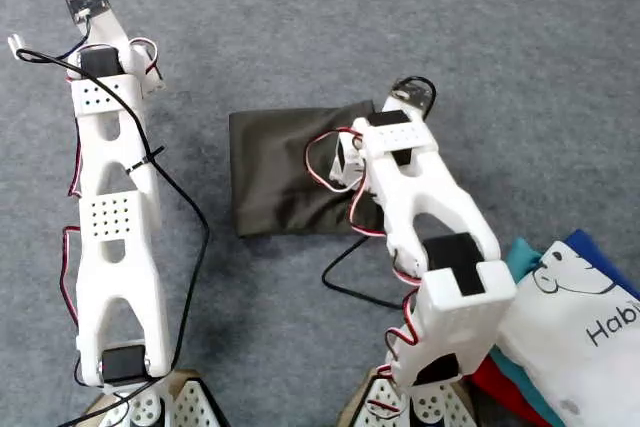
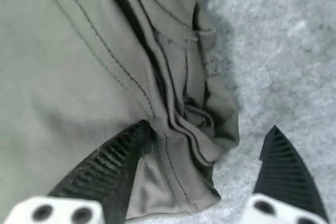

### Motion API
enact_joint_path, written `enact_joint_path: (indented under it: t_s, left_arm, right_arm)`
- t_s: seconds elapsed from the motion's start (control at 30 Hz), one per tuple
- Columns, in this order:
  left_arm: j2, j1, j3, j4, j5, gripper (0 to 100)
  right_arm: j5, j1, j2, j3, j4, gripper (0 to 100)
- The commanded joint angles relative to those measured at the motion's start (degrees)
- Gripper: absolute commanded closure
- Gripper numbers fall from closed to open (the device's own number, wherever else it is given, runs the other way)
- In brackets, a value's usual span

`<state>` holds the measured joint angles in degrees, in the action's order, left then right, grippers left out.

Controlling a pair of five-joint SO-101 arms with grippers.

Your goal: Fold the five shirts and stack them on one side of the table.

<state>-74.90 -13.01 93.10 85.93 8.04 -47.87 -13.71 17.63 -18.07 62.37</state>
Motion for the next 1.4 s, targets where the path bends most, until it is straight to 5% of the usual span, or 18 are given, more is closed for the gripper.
enact_joint_path:
  t_s: [0.0,0.23,0.8,1.1,1.37]
  left_arm:
    - [0.66,0.44,2.46,-1.05,0.00,98]
    - [-0.57,0.44,2.64,-1.14,0.00,98]
    - [-0.66,0.97,2.73,-1.32,-1.23,98]
    - [-0.84,1.05,2.64,-1.76,-1.49,98]
    - [-0.92,1.41,2.64,-1.85,-1.49,98]
  right_arm:
    - [-0.09,1.01,0.92,-0.04,-1.05,73.5]
    - [0.00,1.10,-0.22,-0.04,-0.97,93.6]
    - [4.57,10.33,-13.85,0.57,0.44,99.4]
    - [11.78,24.92,-31.25,0.57,2.46,99.5]
    - [18.73,41.89,-44.44,0.57,17.05,99.5]
